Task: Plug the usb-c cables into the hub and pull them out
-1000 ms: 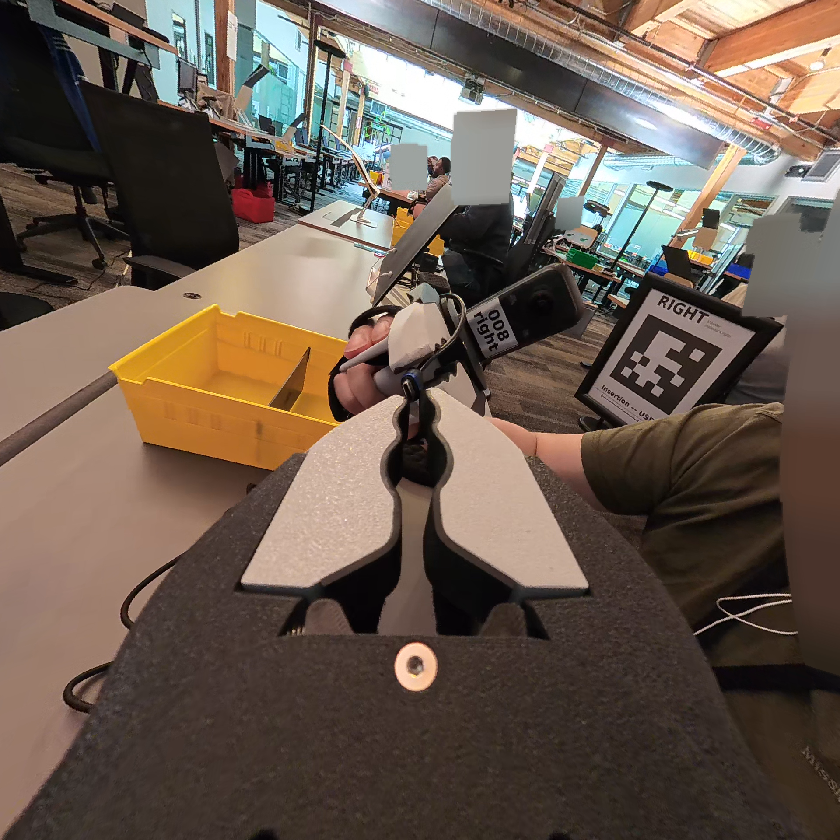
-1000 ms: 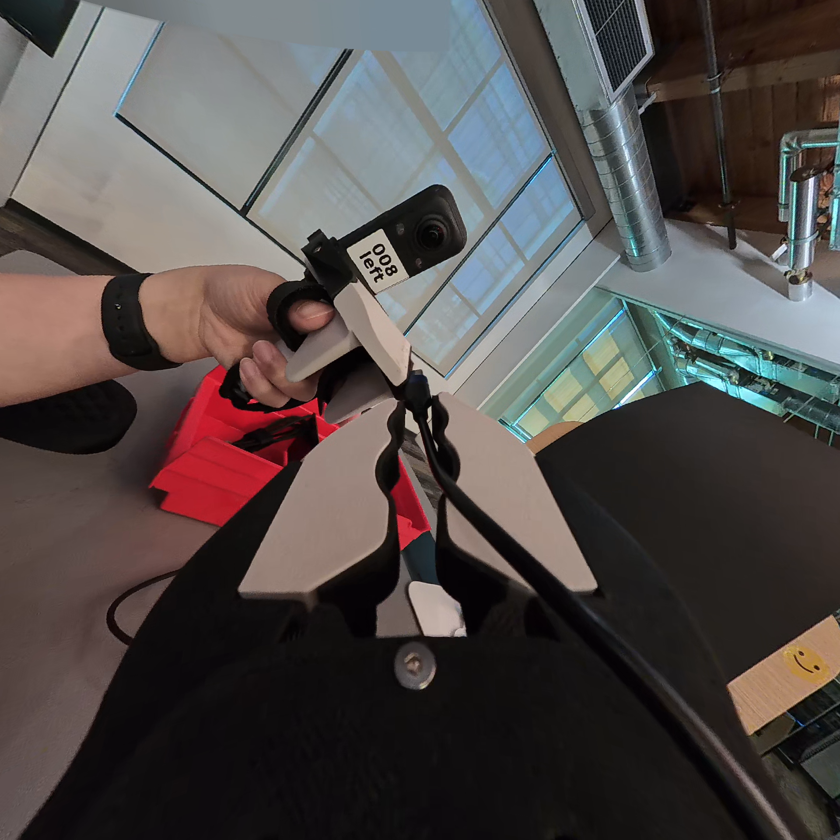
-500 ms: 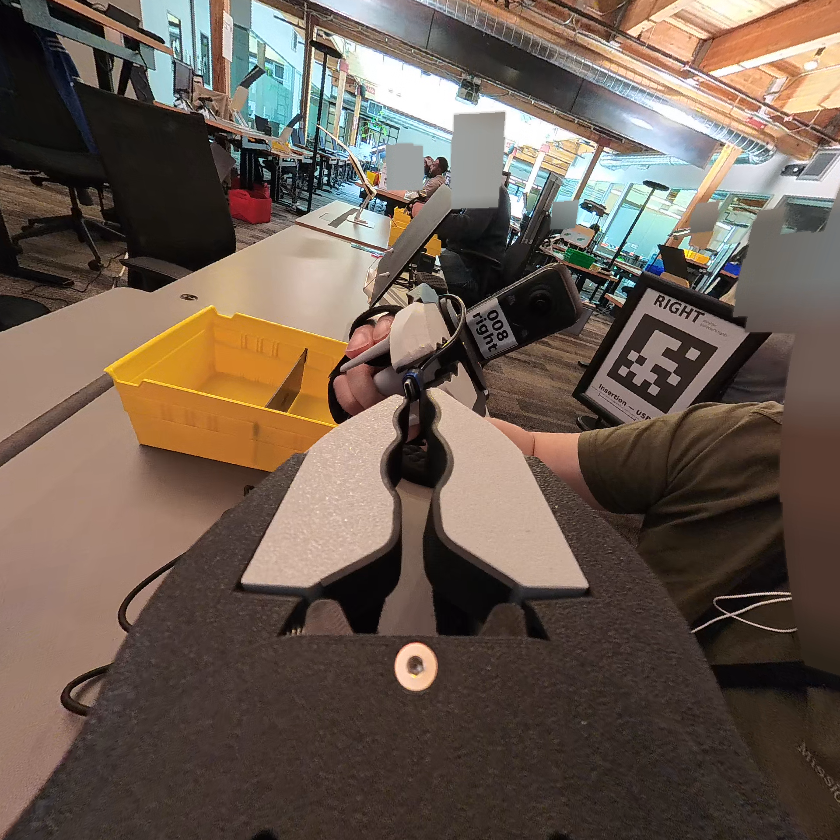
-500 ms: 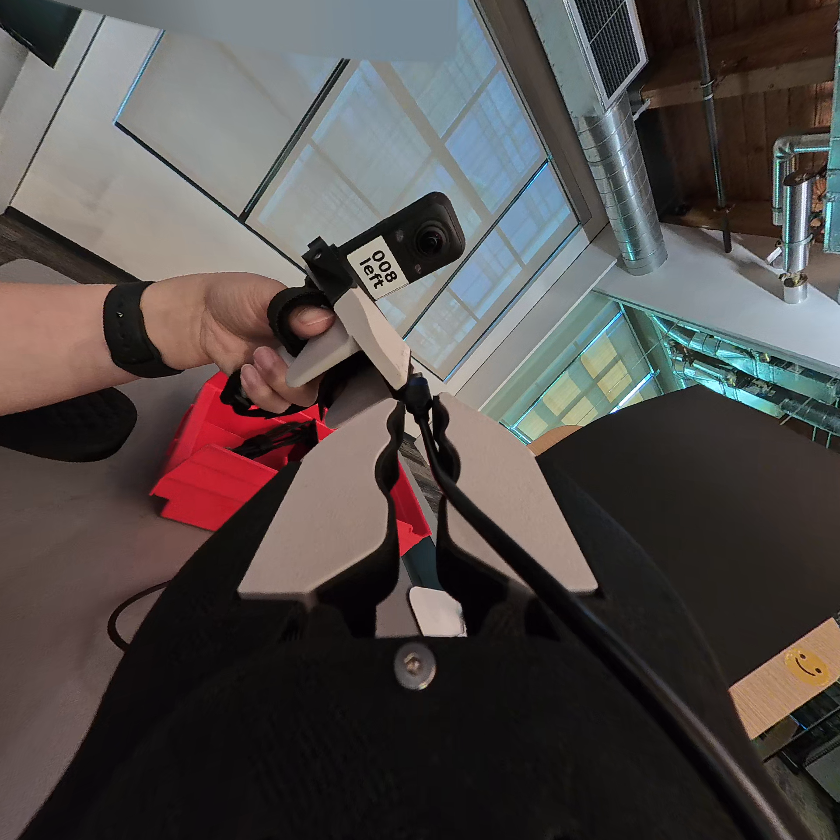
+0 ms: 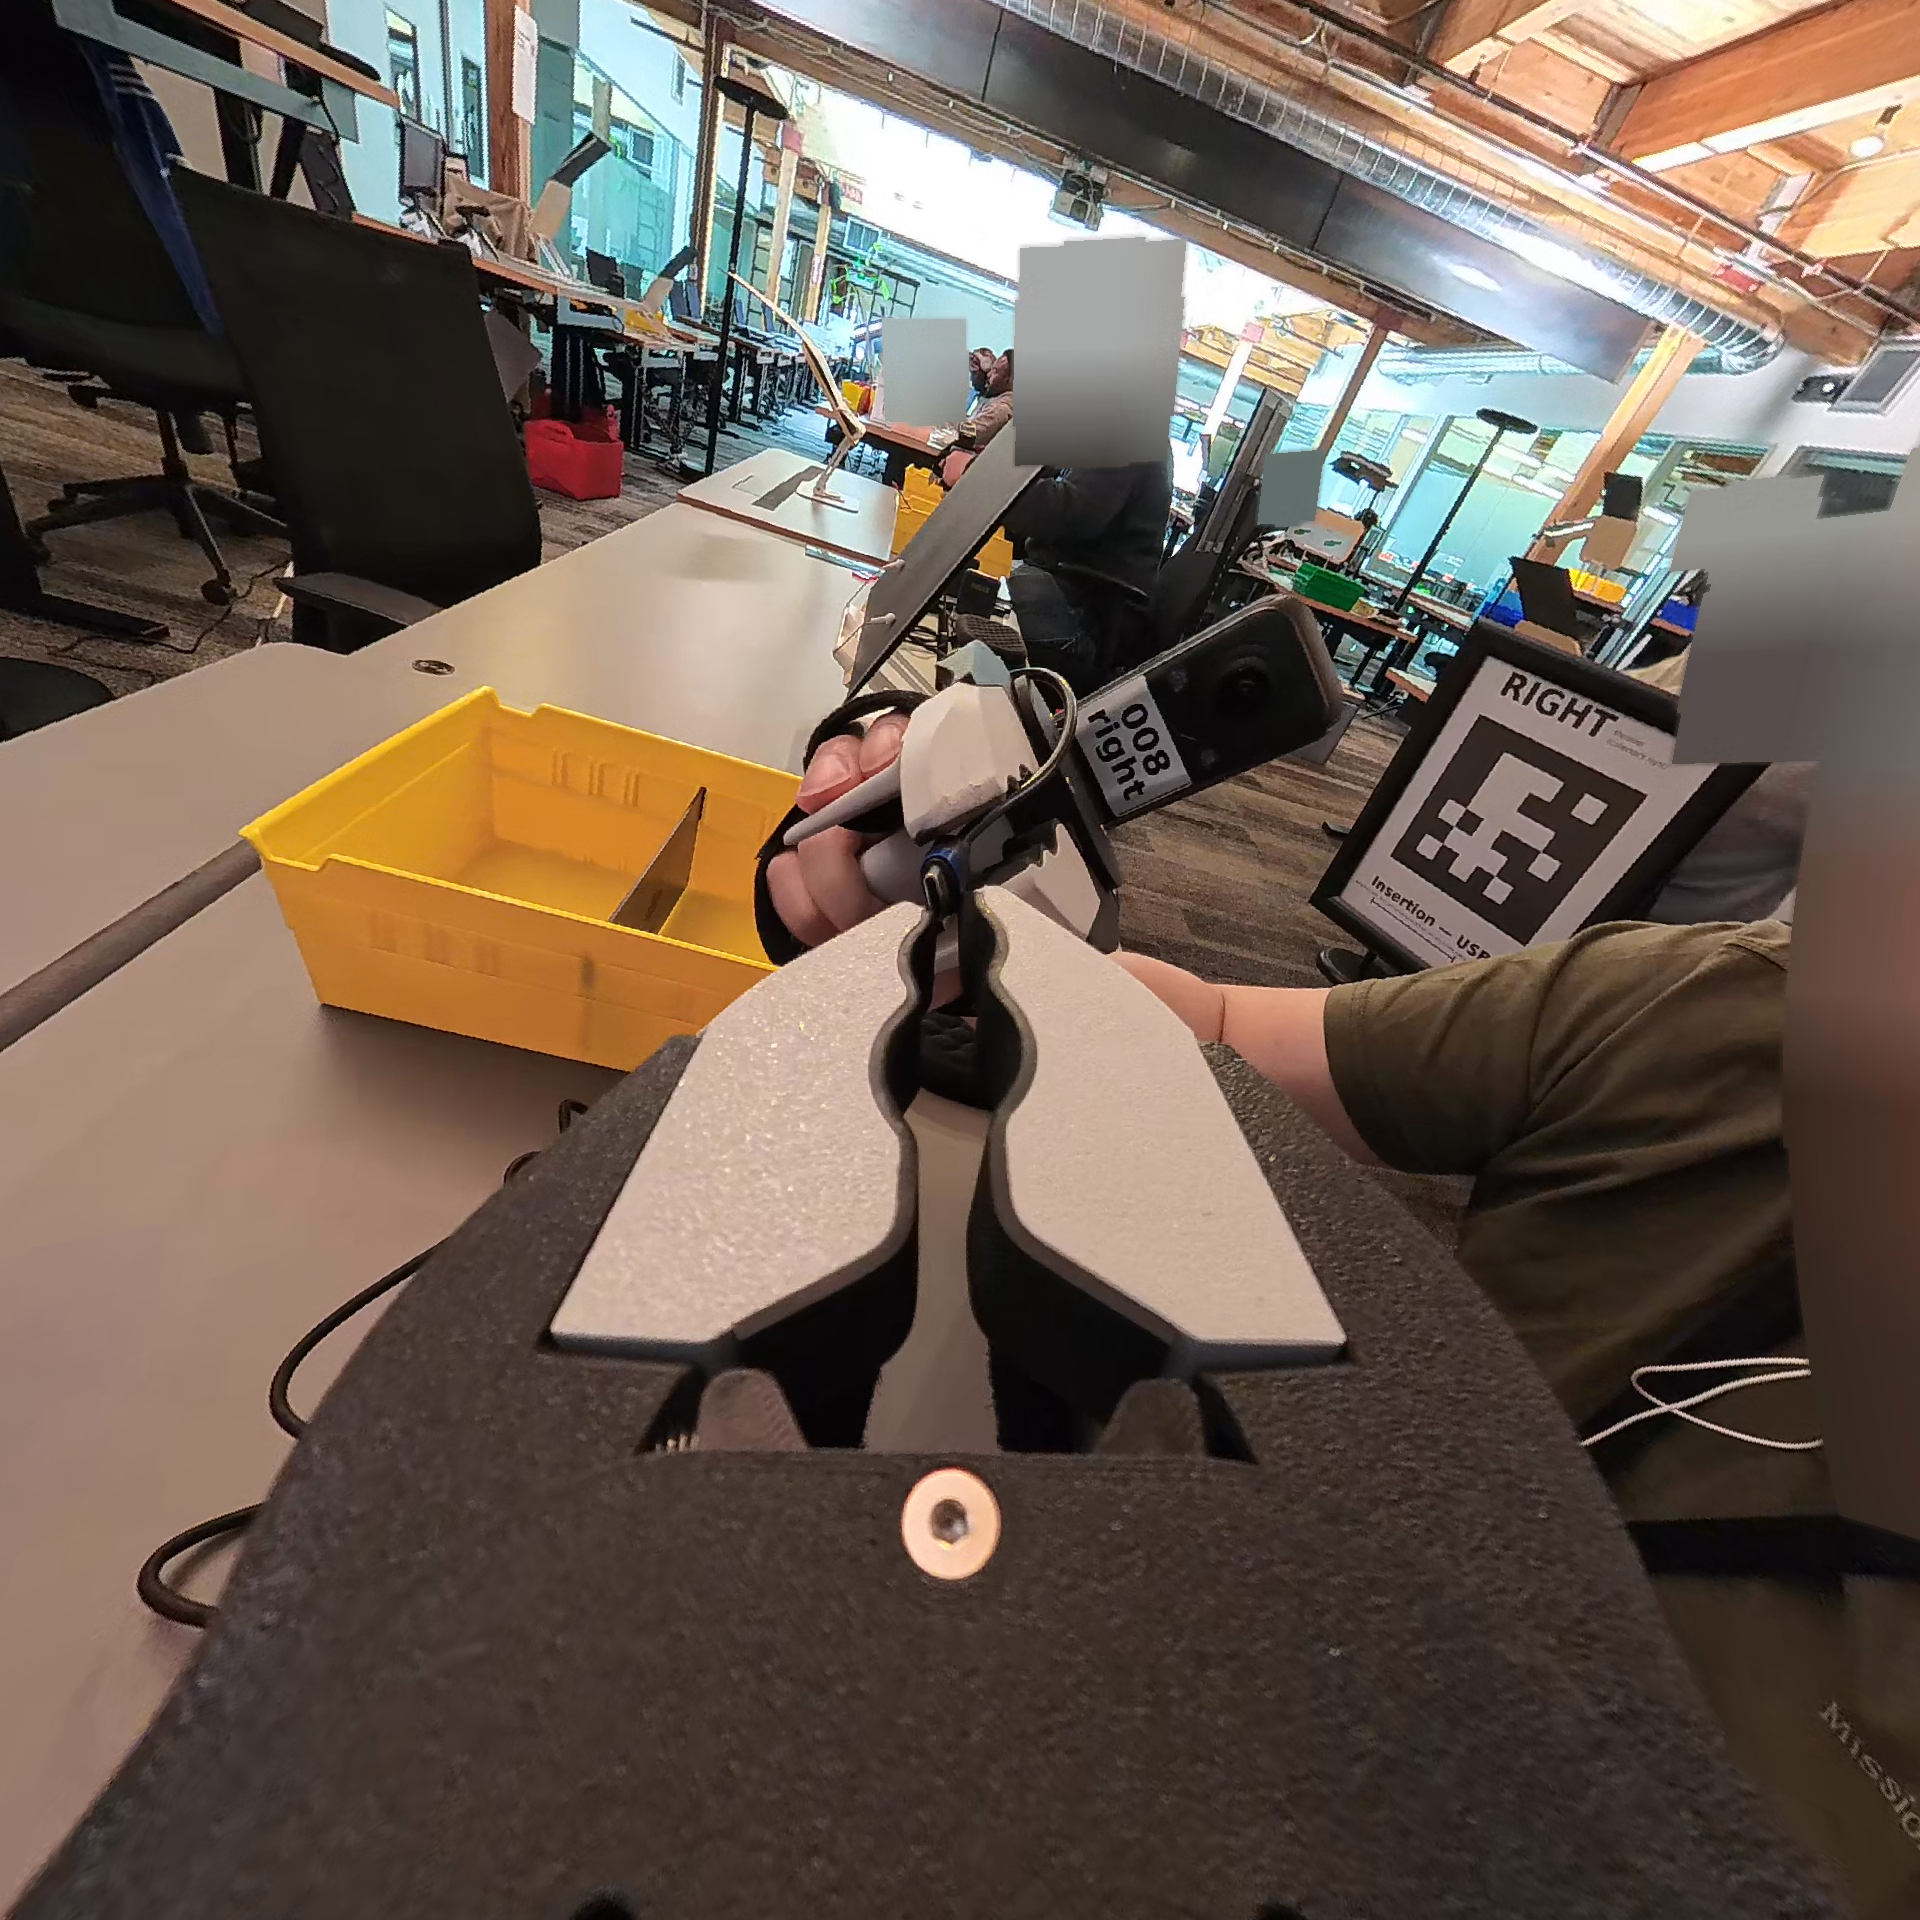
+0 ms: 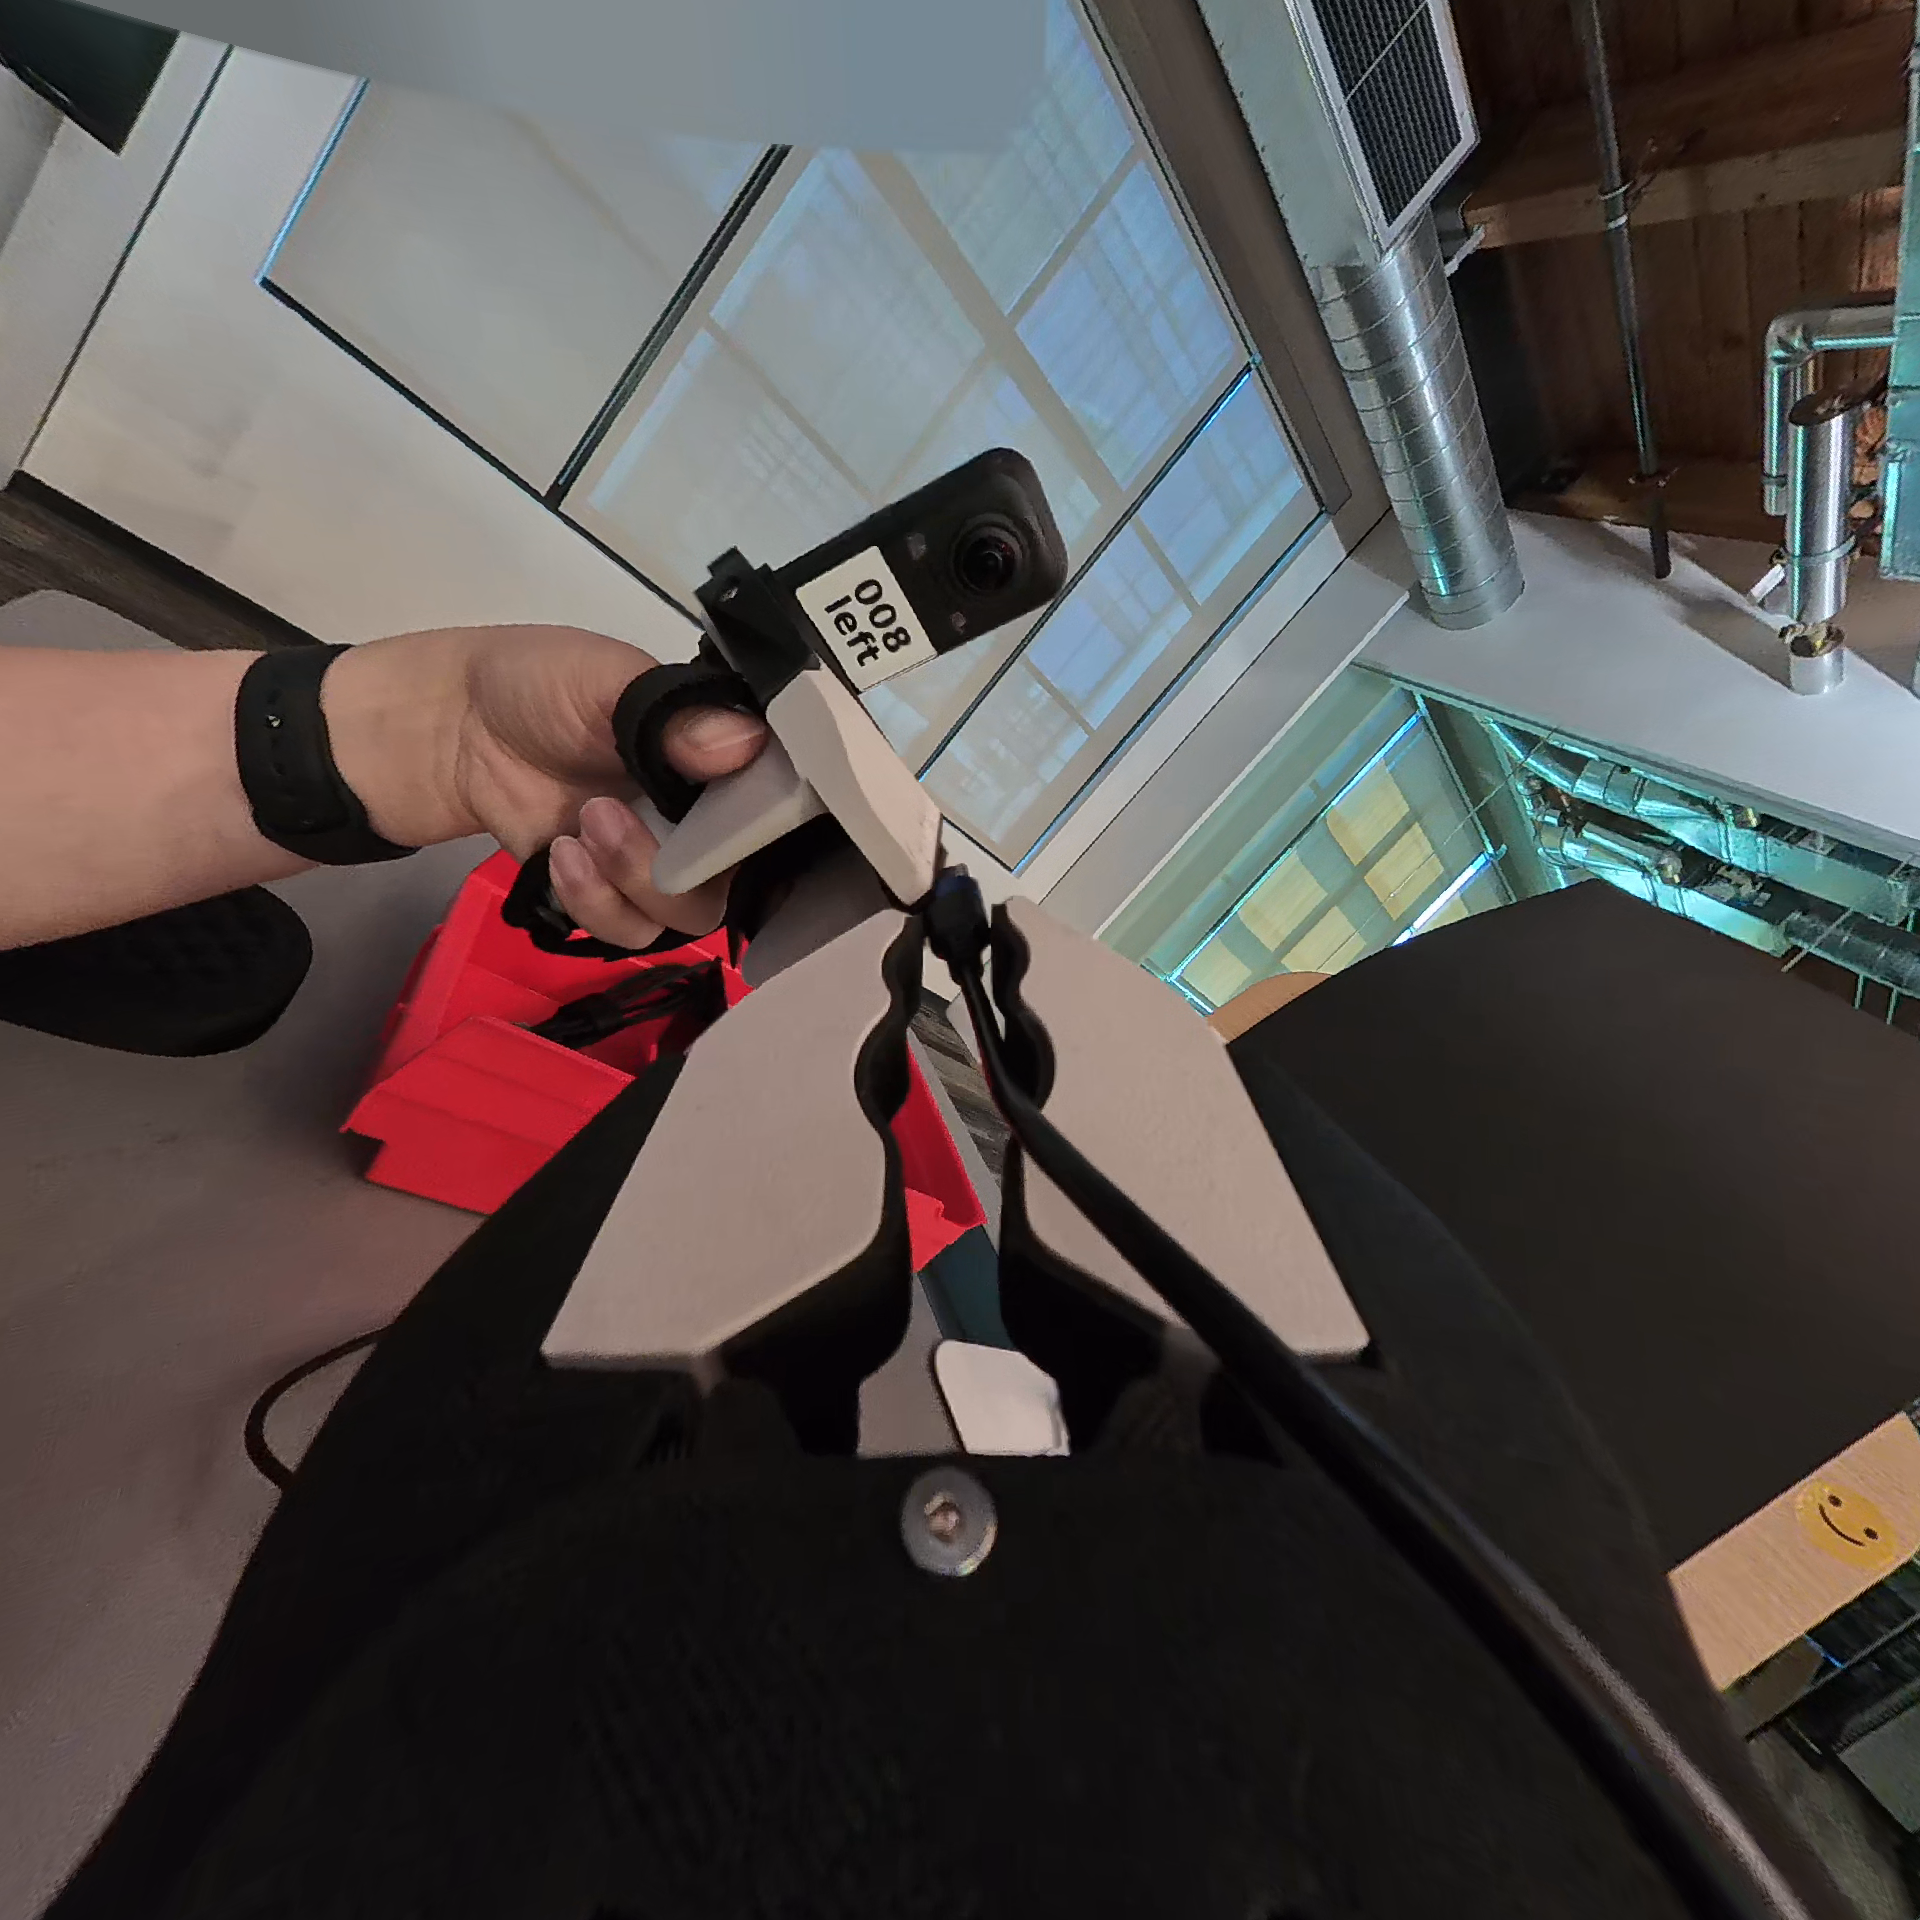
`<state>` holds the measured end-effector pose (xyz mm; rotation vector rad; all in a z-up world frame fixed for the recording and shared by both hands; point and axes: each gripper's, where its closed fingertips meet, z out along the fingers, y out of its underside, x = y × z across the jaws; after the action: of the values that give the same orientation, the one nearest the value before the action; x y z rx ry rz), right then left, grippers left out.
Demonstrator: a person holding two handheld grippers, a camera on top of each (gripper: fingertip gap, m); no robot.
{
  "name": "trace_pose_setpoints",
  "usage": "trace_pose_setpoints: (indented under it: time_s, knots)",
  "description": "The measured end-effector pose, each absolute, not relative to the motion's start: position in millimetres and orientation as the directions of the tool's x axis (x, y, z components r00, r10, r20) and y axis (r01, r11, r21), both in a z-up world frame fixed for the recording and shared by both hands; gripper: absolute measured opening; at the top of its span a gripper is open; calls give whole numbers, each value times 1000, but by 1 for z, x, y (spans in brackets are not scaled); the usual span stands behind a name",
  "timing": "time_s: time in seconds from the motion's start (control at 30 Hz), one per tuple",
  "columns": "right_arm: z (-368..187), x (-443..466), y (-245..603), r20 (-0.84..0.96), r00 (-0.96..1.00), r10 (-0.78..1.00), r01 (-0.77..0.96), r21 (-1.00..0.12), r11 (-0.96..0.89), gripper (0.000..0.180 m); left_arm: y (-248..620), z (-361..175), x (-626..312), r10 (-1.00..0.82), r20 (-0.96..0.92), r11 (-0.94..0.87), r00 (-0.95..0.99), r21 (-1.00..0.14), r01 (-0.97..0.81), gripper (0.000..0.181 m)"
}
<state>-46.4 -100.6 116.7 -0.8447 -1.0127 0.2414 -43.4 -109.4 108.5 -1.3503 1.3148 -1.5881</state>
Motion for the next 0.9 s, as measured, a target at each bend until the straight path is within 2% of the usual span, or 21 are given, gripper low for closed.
trace_pose_setpoints:
  time_s: [0.37,0.6,0.9]
  knots:
    - [115,-46,-100,664,523,535,216,-710,671,12,-111,107,-44,-925,290,-267,-246,-956,-125,4]
    - [116,-46,-100,647,531,547,204,-724,659,12,-109,108,-44,-953,219,-200,-211,-974,-107,4]
    - [115,-45,-96,689,547,475,263,-680,684,13,-108,106,-44,-932,292,-270,-215,-954,-126,4]
